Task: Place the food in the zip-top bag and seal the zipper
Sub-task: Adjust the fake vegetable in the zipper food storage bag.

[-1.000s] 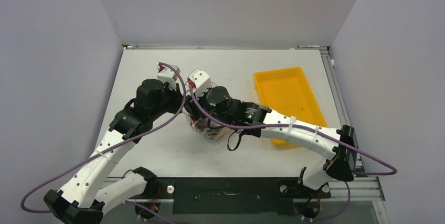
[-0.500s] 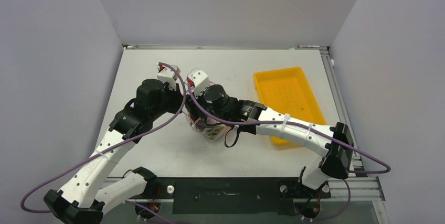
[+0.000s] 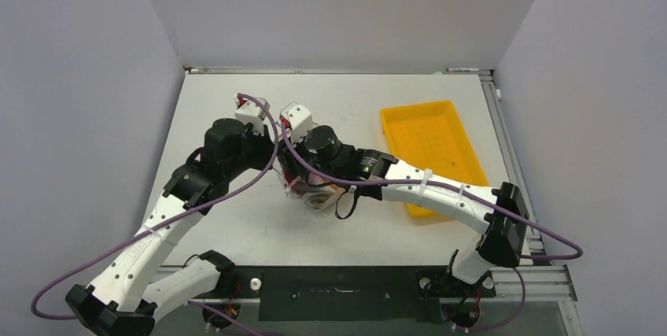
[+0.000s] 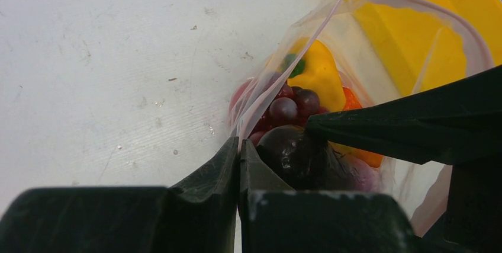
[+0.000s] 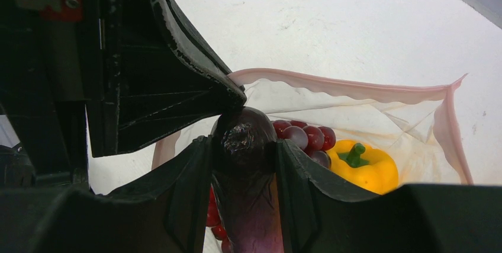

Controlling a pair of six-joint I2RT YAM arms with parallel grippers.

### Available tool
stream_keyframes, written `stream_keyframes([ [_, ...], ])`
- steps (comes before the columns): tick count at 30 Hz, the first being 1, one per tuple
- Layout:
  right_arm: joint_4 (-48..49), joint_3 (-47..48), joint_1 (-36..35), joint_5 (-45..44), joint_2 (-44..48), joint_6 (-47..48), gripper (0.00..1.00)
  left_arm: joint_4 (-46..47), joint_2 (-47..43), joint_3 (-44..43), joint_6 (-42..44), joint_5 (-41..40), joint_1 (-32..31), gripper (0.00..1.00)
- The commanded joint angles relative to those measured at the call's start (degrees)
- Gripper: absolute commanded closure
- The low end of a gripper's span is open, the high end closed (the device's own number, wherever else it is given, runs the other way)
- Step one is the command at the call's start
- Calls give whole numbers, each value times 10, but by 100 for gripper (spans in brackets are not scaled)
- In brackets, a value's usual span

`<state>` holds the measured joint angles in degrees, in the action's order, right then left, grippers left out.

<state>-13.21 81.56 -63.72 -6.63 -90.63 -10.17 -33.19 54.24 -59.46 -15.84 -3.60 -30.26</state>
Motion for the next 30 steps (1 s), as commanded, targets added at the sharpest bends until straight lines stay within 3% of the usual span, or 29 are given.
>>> stream_keyframes([
  [1,37,2,3,-17,37,-16,95,27,-1,-4,2,1,2,100],
  [18,292,-242,3,-95,147,-114,95,27,3,-2,2,-2,2,100],
  [30,387,-377,-2,-100,226,-85,95,27,3,-2,1,-5,2,100],
])
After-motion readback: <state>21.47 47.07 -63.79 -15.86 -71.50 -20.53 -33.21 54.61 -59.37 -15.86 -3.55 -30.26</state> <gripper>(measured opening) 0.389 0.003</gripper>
